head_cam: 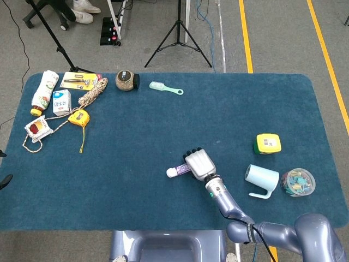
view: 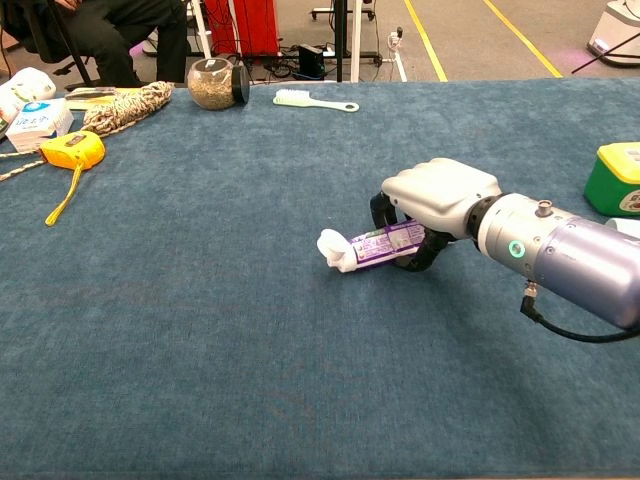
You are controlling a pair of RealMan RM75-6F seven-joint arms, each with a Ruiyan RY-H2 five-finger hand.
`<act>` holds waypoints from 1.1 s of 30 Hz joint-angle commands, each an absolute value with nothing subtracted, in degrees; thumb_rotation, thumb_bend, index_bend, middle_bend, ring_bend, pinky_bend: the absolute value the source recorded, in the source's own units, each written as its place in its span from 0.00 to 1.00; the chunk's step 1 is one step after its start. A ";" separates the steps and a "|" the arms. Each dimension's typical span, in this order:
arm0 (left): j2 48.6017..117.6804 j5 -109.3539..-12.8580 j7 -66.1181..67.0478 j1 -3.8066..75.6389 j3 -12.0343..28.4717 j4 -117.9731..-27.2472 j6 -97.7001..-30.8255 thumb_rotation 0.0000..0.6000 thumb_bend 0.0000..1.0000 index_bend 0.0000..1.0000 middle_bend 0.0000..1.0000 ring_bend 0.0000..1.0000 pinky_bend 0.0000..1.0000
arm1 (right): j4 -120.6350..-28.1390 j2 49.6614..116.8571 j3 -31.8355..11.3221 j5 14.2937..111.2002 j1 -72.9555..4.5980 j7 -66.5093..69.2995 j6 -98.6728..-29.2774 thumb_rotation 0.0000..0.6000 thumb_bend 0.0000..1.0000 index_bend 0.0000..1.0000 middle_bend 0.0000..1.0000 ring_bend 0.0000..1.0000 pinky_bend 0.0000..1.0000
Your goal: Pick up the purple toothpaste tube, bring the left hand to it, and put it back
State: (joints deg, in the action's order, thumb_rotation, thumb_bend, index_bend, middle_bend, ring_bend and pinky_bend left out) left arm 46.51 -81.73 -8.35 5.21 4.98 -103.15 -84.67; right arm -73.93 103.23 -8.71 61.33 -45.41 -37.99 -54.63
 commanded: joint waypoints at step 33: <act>46.12 -84.85 -8.78 7.10 5.08 -105.09 -82.79 0.97 0.21 0.35 0.33 0.28 0.30 | -81.21 96.27 -9.40 72.57 -41.95 -11.27 -56.03 1.00 0.39 0.79 0.89 0.96 0.85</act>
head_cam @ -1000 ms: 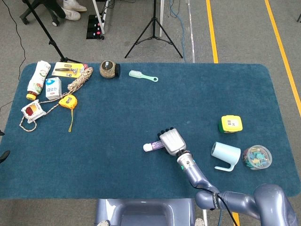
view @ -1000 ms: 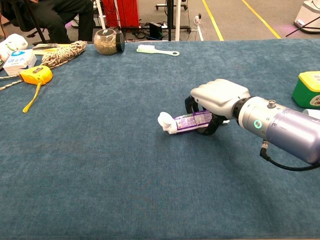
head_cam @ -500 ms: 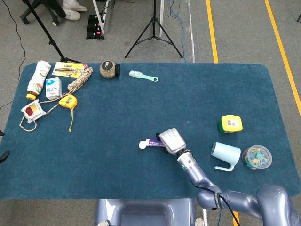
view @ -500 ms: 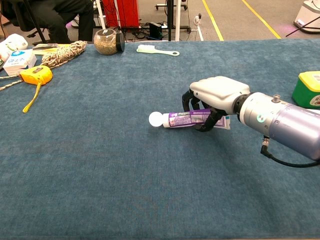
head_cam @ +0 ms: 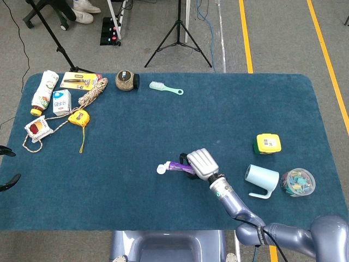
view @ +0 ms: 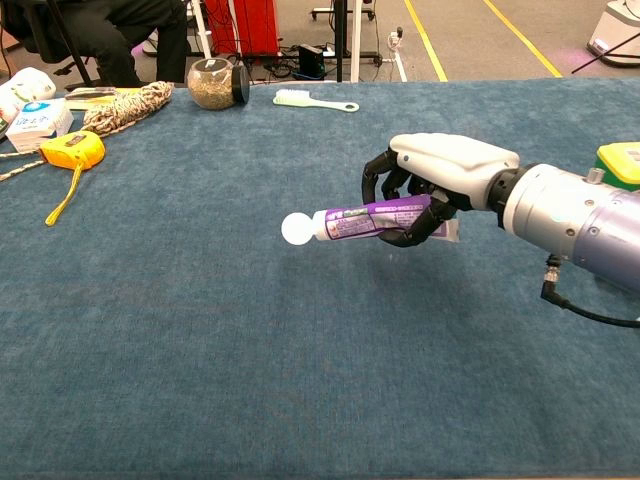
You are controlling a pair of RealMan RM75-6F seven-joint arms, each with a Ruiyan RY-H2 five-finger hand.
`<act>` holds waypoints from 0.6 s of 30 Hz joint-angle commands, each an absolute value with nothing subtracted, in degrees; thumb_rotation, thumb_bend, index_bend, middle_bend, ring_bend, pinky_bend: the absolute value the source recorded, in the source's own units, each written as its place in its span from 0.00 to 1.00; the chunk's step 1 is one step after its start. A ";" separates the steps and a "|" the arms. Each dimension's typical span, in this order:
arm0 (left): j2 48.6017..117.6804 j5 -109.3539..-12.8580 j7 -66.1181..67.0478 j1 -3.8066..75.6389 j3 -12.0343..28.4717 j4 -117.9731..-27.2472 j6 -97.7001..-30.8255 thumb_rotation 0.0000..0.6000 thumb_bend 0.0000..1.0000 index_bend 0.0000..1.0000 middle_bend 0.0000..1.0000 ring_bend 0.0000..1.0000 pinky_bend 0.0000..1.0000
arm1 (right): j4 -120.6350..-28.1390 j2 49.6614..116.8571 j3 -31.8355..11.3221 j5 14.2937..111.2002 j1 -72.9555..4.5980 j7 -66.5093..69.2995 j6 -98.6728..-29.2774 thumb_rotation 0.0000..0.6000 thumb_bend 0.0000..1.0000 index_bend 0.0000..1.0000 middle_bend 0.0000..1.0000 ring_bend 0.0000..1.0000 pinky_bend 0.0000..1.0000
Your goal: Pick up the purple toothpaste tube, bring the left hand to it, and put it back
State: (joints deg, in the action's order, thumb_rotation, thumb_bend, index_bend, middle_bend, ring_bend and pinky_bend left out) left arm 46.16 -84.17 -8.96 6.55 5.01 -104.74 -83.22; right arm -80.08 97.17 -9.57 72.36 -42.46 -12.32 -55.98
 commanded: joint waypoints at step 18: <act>46.43 -90.83 -7.01 16.00 5.67 -109.60 -72.43 0.97 0.21 0.35 0.33 0.29 0.30 | -90.31 91.74 -10.59 68.17 -38.63 -4.36 -55.65 1.00 0.39 0.80 0.93 1.00 0.89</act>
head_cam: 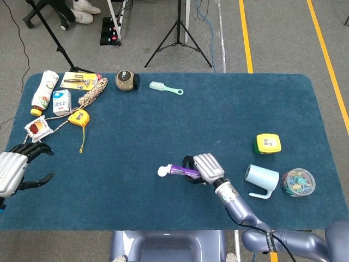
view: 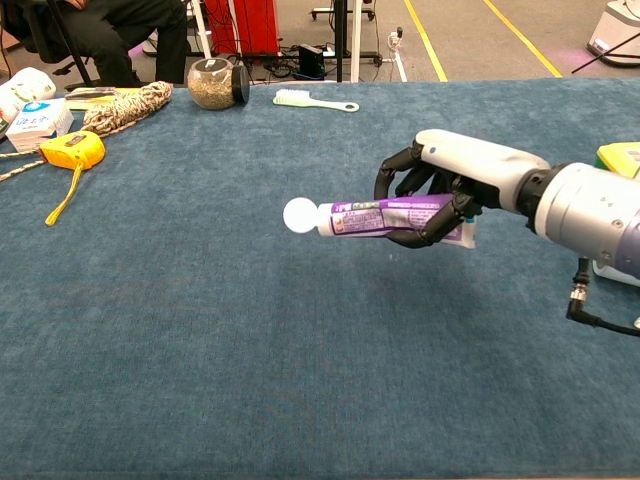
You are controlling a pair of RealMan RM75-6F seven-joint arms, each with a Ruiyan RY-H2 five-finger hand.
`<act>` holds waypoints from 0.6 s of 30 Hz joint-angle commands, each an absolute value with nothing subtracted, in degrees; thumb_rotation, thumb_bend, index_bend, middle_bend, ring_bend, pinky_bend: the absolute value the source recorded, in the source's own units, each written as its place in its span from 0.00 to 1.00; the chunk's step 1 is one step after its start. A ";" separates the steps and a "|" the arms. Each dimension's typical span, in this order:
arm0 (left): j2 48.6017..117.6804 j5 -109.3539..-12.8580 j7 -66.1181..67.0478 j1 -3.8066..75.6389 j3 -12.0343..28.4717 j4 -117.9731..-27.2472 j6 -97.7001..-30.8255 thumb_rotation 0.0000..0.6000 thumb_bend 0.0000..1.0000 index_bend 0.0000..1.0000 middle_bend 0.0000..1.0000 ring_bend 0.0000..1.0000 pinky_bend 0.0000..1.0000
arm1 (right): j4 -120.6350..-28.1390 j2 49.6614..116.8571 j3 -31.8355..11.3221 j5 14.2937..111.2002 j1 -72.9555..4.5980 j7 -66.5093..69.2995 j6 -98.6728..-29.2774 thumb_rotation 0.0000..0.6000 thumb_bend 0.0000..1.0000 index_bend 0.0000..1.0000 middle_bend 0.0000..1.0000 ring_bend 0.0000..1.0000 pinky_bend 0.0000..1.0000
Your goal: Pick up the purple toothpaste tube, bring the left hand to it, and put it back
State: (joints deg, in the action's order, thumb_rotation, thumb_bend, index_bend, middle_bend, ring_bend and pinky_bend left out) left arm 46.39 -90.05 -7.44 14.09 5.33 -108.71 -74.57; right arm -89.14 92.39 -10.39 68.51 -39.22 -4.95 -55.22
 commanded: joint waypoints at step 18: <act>54.26 -76.81 9.39 33.24 10.83 -120.30 -53.01 0.66 0.21 0.23 0.25 0.23 0.30 | -100.54 90.34 -11.99 63.96 -35.64 -8.51 -62.26 1.00 0.39 0.80 0.93 1.00 0.89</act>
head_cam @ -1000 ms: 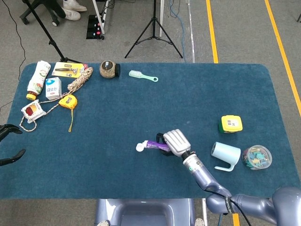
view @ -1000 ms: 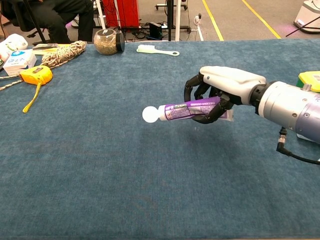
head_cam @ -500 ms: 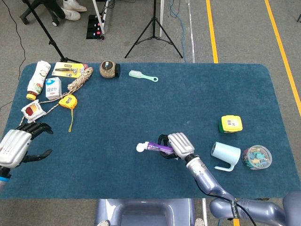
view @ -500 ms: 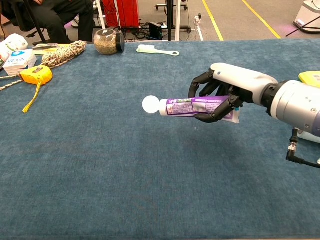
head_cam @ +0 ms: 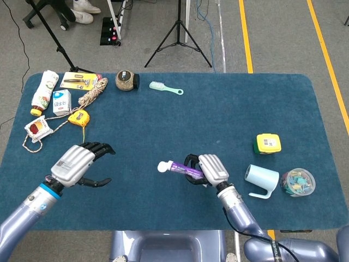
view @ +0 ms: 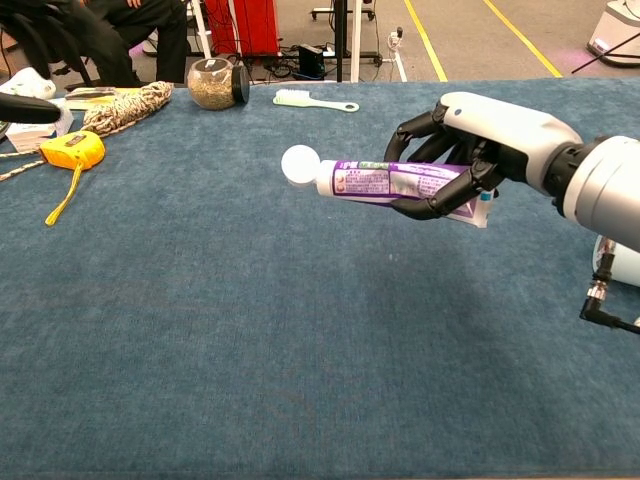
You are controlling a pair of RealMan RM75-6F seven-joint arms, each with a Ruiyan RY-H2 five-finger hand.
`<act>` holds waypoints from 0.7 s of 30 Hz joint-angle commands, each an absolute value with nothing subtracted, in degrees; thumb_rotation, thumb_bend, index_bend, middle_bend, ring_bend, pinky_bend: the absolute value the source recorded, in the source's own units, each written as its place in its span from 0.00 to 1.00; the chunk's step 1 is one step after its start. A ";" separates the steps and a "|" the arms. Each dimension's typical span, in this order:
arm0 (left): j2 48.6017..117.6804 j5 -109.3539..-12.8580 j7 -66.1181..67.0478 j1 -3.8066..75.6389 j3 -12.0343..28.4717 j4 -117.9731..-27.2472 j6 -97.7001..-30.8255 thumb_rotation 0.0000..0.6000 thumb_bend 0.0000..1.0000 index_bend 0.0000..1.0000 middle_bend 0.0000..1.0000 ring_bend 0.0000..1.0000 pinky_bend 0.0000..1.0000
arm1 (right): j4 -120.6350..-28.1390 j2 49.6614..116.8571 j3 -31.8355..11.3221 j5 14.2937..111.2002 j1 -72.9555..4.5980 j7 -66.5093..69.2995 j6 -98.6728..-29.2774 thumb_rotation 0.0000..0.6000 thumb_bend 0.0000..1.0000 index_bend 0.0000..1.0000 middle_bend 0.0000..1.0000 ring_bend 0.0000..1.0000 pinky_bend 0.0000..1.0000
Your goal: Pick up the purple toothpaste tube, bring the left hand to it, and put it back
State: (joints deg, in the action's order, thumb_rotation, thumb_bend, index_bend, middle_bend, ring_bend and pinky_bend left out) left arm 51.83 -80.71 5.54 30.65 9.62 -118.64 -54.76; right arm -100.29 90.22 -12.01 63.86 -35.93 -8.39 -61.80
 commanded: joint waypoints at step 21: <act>66.36 -47.58 21.96 48.84 14.23 -119.39 -50.98 0.65 0.21 0.20 0.23 0.21 0.30 | -103.21 90.23 -11.12 70.50 -32.28 -4.92 -67.60 1.00 0.39 0.80 0.93 1.00 0.89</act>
State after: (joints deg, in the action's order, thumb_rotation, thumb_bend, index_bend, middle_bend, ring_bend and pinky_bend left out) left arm 64.86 -50.30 21.27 46.91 13.63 -119.95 -50.71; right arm -103.14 90.25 -11.21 70.23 -32.37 -5.07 -67.54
